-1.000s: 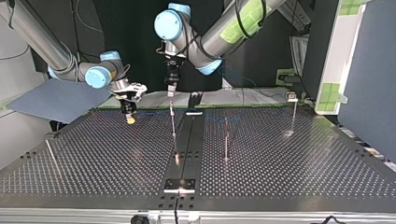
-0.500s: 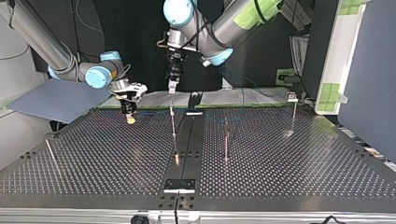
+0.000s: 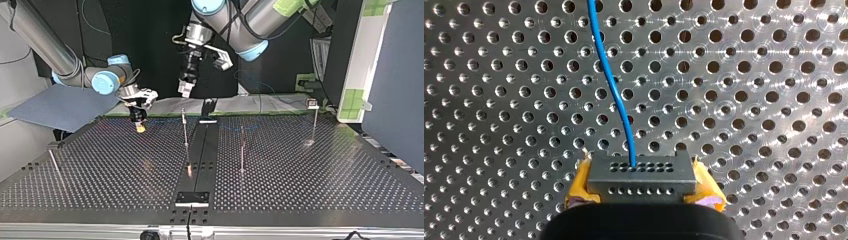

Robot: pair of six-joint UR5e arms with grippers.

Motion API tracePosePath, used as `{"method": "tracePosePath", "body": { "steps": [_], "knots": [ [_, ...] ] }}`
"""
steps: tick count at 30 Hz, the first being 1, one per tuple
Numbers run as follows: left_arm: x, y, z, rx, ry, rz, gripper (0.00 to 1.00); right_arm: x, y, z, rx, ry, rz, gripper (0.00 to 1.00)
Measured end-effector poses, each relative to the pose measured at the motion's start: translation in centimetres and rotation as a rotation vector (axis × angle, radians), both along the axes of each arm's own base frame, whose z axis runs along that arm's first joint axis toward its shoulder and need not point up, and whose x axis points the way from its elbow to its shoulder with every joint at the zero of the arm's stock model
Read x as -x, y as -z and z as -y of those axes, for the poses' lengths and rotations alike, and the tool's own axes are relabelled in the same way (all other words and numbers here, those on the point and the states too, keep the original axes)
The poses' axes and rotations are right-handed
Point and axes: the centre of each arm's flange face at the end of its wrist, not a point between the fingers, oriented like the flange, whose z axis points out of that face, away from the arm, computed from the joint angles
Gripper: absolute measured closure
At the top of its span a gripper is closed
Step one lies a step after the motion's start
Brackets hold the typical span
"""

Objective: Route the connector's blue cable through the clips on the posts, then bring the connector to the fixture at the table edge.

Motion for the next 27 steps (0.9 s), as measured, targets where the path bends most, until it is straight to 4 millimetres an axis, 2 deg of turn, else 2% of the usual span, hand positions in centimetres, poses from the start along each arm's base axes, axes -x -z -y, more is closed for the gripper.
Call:
{"method": "tracePosePath", "body": {
  "steps": [13,23,27],
  "knots": [
    [2.5,-2.2,-2.2,0.12,0.095,0.069,0.0,-0.2,0.0,-0.2,-0.004,-0.003,-0.001,1.0],
    [3.7,3.4,-3.2,0.01,0.1,0.061,0.0,-0.2,0.1,-0.2,-0.007,-0.003,-0.002,1.0],
    [4.4,3.7,-3.7,0.011,0.109,0.072,0.0,-0.2,0.1,-0.2,-0.008,-0.003,-0.002,1.0]
  ]
}}
